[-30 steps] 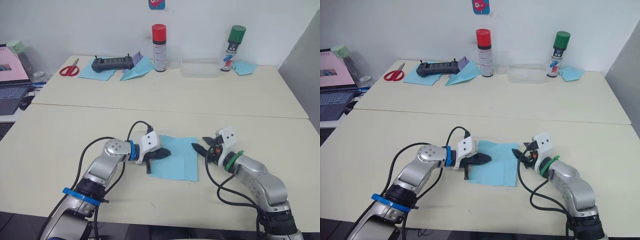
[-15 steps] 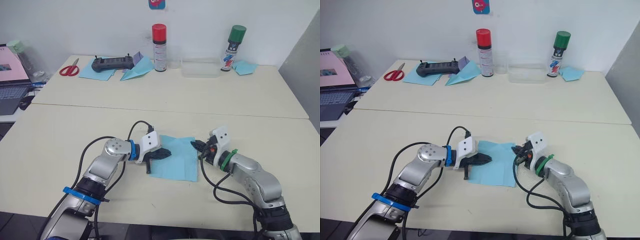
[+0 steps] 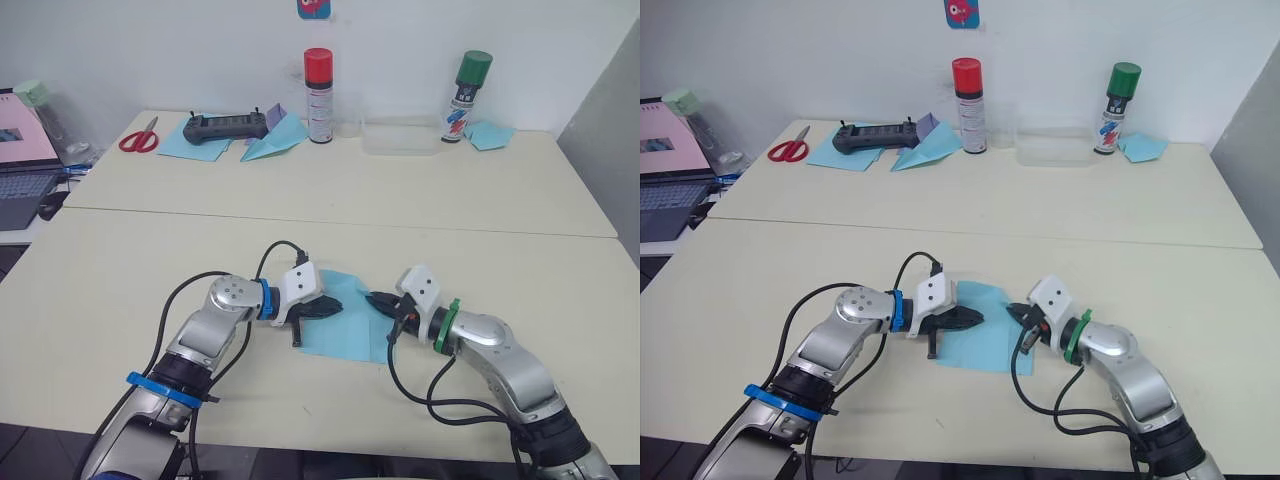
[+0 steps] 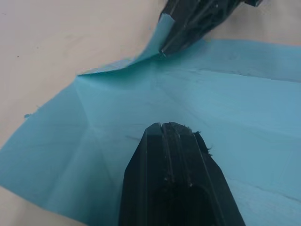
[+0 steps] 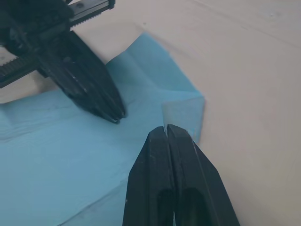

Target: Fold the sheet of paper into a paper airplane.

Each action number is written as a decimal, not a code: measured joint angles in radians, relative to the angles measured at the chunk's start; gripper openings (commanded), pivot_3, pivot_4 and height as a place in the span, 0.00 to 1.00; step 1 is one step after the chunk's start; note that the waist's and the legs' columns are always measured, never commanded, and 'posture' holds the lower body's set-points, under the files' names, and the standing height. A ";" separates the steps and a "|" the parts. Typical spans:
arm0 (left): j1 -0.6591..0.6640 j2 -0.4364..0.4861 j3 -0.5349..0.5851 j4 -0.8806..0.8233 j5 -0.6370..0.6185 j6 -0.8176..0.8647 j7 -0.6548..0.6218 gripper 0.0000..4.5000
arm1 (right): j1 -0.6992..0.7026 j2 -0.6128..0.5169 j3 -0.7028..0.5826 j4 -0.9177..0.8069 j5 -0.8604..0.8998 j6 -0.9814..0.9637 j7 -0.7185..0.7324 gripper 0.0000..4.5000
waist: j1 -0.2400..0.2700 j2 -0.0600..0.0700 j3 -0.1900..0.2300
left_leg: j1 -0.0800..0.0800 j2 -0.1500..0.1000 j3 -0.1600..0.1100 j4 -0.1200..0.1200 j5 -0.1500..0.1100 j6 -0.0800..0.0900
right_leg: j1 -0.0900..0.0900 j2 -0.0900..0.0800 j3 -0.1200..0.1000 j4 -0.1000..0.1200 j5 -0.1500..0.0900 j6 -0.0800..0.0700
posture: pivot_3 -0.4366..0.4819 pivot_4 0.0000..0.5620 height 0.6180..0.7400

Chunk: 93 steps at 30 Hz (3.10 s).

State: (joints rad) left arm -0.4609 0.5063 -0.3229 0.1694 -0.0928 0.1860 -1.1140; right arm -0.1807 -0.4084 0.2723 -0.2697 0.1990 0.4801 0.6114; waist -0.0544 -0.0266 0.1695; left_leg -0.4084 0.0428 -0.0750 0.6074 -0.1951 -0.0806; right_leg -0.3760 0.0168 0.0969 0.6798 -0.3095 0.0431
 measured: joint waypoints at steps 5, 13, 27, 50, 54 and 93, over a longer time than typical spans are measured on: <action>-0.007 -0.001 -0.004 0.007 0.003 -0.004 -0.005 0.00 | -0.032 -0.016 0.047 0.037 -0.054 0.008 0.012 0.01 | 0.001 0.000 0.000 | 0.000 0.000 0.000 0.000 0.000 0.000 | 0.000 0.000 0.000 0.000 0.000 0.000 | 0.48 0.27 1.00; -0.035 -0.068 0.011 0.036 -0.010 0.054 0.009 0.00 | -0.069 -0.014 0.058 0.076 -0.084 0.004 0.021 0.01 | 0.003 -0.001 0.000 | 0.000 0.000 0.000 0.002 0.000 0.000 | 0.001 0.000 0.000 0.000 0.001 0.002 | 0.48 0.27 1.00; -0.222 -0.201 0.051 0.239 -0.048 0.068 0.041 0.00 | -0.073 -0.015 0.062 0.079 -0.100 -0.008 0.021 0.01 | 0.001 -0.004 0.003 | 0.000 -0.001 -0.001 0.002 0.000 0.000 | 0.001 0.000 0.000 0.001 0.002 0.002 | 0.48 0.27 1.00; -0.251 -0.182 -0.037 0.390 0.118 -0.190 0.013 0.00 | -0.036 0.032 -0.011 -0.082 0.137 0.378 0.065 0.53 | 0.001 -0.004 0.002 | 0.000 -0.001 -0.002 0.002 0.000 0.000 | 0.002 0.000 0.000 0.000 0.001 0.002 | 0.48 0.27 1.00; -0.251 -0.182 -0.040 0.393 0.132 -0.217 0.011 0.00 | -0.030 0.035 -0.050 -0.103 0.206 0.450 0.065 0.53 | 0.002 -0.004 0.002 | 0.000 -0.001 -0.002 0.002 0.000 0.000 | 0.002 0.000 -0.001 0.000 0.001 0.002 | 0.48 0.27 1.00; -0.280 -0.193 -0.044 0.506 0.157 -0.365 0.005 0.00 | 0.131 -0.111 -0.128 -0.208 0.187 0.361 -0.009 0.00 | 0.007 -0.005 -0.001 | 0.002 -0.002 -0.001 0.002 0.000 0.000 | 0.004 0.000 0.000 -0.001 0.001 0.002 | 0.48 0.27 1.00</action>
State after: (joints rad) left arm -0.7408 0.3128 -0.3665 0.6749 0.0647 -0.1788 -1.1094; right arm -0.0494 -0.5192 0.1447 -0.4774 0.3858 0.8410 0.6020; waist -0.0472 -0.0315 0.1687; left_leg -0.4068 0.0413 -0.0765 0.6091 -0.1950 -0.0805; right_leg -0.3722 0.0165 0.0966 0.6791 -0.3084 0.0454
